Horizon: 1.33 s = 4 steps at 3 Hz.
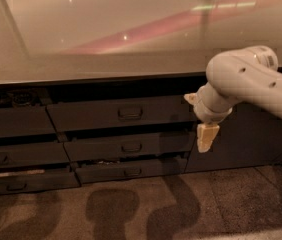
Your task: Open top drawer
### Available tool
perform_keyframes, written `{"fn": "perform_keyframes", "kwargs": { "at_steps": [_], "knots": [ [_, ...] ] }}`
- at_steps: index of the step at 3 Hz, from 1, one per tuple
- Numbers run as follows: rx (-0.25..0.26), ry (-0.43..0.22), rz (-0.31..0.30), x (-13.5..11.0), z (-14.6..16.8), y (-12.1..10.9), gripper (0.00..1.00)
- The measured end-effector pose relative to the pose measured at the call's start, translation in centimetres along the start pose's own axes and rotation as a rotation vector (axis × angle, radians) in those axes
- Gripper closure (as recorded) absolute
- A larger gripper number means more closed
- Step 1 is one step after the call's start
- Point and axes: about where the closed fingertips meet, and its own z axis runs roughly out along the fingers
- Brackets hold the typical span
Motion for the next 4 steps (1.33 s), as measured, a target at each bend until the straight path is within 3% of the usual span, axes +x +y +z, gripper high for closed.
{"fn": "perform_keyframes", "kwargs": {
  "at_steps": [1,2,4],
  "knots": [
    [0.044,-0.015,-0.009,-0.6,0.9,-0.2,0.00],
    [0.044,-0.015,-0.009,-0.6,0.9,-0.2,0.00],
    [-0.035,-0.006,0.149,5.6,4.3,-3.8,0.00]
  ]
}}
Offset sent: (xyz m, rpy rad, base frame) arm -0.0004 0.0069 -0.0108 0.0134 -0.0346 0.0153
